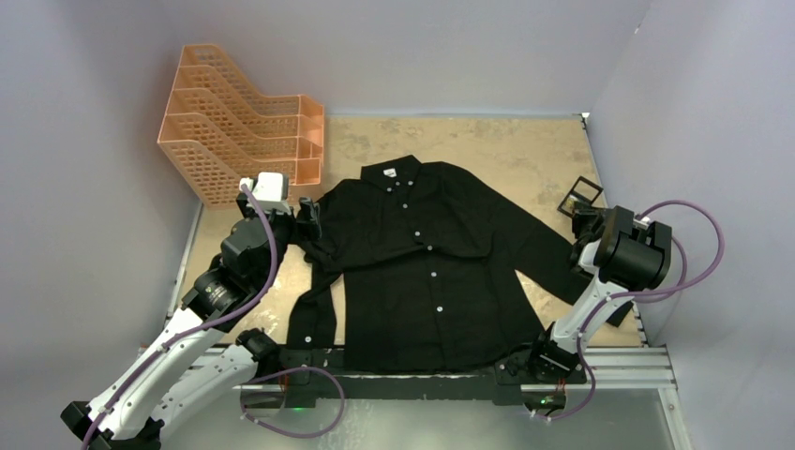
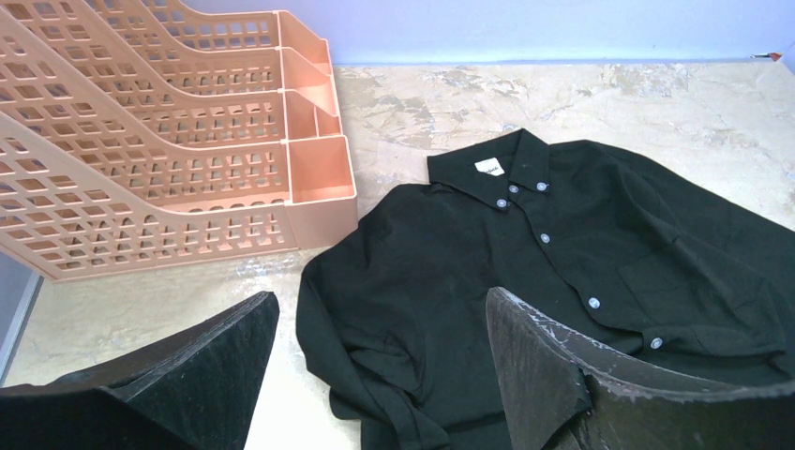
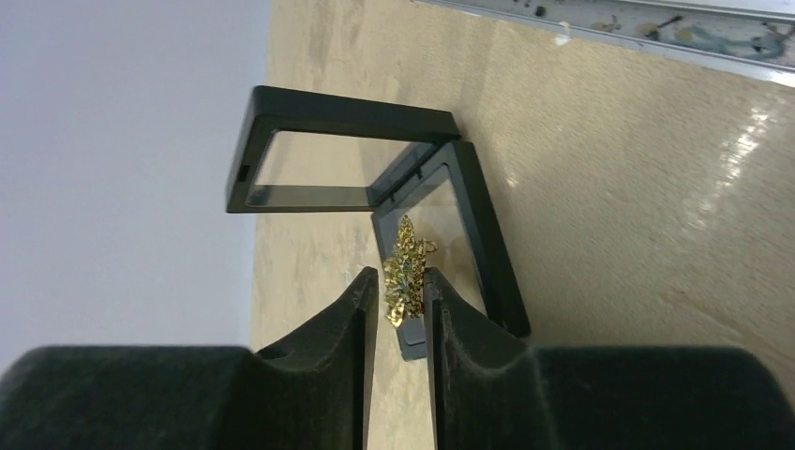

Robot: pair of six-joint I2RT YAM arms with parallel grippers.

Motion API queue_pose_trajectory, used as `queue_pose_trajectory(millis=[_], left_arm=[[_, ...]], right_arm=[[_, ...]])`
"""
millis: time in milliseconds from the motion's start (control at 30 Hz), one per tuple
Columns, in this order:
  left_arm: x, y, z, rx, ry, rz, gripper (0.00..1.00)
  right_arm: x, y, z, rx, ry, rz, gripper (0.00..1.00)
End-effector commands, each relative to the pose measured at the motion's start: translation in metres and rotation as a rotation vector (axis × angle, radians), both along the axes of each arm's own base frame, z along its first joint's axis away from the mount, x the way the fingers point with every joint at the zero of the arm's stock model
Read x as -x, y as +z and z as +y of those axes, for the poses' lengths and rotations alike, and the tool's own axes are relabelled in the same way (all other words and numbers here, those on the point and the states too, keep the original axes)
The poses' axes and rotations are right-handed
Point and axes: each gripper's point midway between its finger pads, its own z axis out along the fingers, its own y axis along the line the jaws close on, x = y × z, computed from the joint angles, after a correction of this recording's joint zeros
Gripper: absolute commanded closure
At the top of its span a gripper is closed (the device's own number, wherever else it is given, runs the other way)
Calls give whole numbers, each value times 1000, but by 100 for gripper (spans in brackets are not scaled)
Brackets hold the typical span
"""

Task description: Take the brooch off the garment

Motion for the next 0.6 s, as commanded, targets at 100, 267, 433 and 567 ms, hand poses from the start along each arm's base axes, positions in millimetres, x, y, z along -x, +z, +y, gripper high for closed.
queue_pose_trajectory(millis=[100,267,433,567], left_arm=[[2,3,-3,-8,-25,-16,20],[3,4,-4,-4,-33,-21,20],[4,5,-3,-2,-35,-24,20],[4,6,-3,3,-35,-29,21]], right_arm=[[9,4,-14,45,-34,80,66],[13,13,-17,94,-20,143,61],[16,19,-22,134,-7,237,56],[19,24,-27,149,-12,296,53]])
